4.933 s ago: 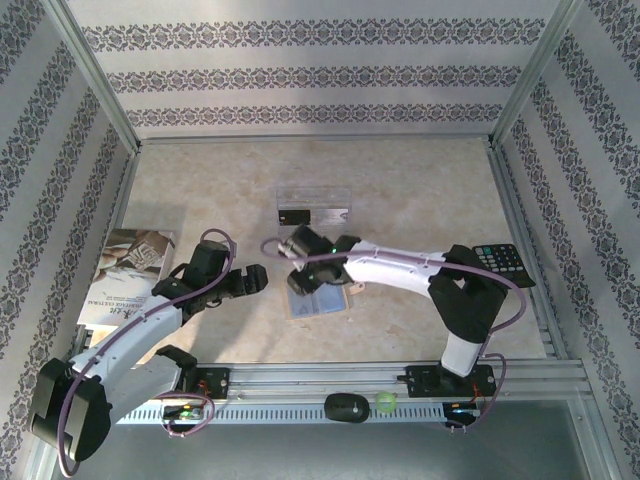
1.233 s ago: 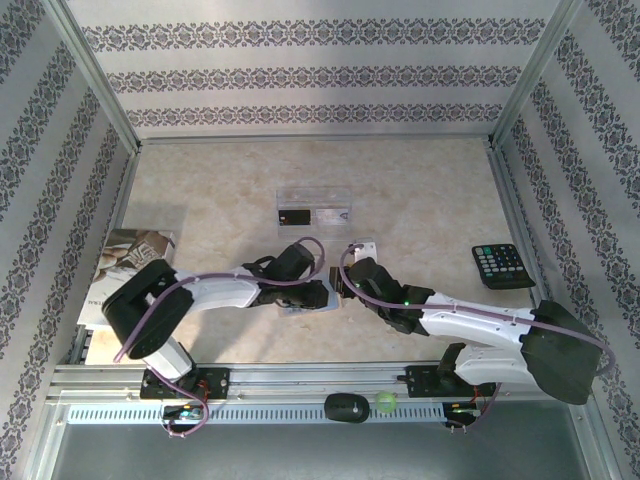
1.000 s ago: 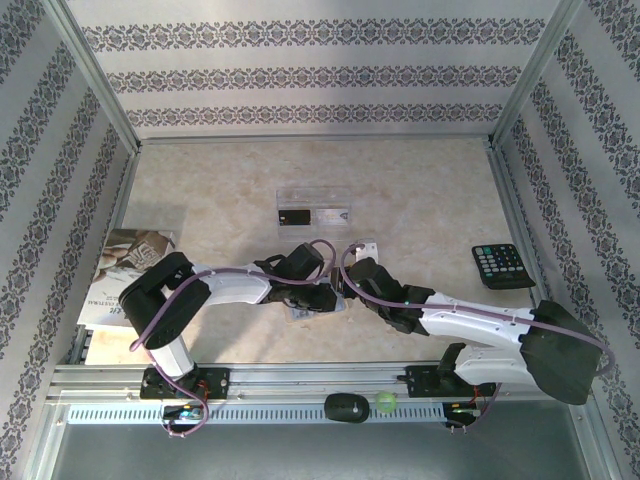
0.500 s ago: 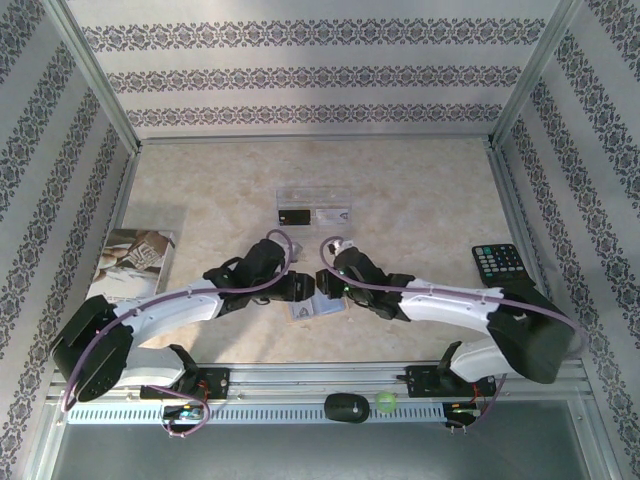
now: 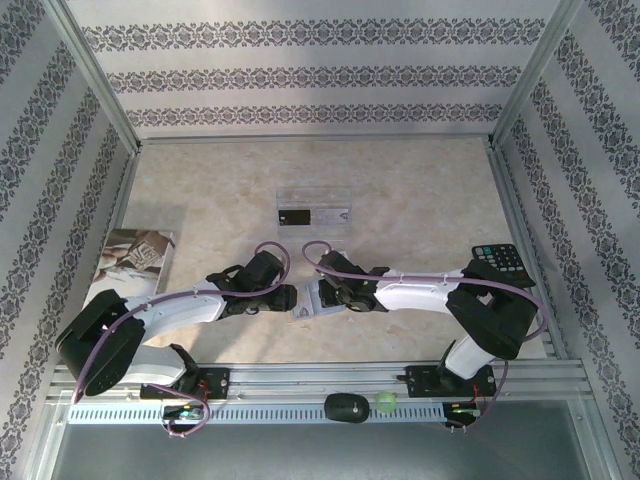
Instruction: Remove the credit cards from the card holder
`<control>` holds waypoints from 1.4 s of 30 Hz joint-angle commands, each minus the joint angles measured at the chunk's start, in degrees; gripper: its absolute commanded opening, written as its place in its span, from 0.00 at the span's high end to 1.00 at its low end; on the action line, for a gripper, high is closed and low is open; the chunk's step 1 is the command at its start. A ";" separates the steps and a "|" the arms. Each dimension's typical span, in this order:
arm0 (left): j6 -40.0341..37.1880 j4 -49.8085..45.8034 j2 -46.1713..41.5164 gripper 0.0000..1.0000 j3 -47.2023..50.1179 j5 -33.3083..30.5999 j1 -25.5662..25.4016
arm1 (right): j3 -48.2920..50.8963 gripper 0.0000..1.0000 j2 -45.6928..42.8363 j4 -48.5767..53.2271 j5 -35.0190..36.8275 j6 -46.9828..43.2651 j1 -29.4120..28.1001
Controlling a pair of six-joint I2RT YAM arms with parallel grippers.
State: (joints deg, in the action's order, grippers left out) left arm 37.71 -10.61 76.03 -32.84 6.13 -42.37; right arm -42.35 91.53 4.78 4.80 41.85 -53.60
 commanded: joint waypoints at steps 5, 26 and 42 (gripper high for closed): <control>-3.08 -1.17 0.69 0.44 -1.55 -3.99 -1.54 | -1.33 0.79 -4.13 1.83 4.60 -2.35 -1.42; -3.79 7.14 10.75 0.60 -8.96 0.72 -0.08 | -1.25 0.78 -5.78 0.74 6.18 -4.22 -0.62; -7.48 0.60 8.20 0.39 -8.63 -7.84 -7.18 | 1.08 0.77 -8.11 0.27 2.11 -5.50 2.36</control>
State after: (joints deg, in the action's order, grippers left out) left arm 31.86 -7.25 82.78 -40.53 1.21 -47.99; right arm -42.17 85.27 4.95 7.55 37.23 -51.68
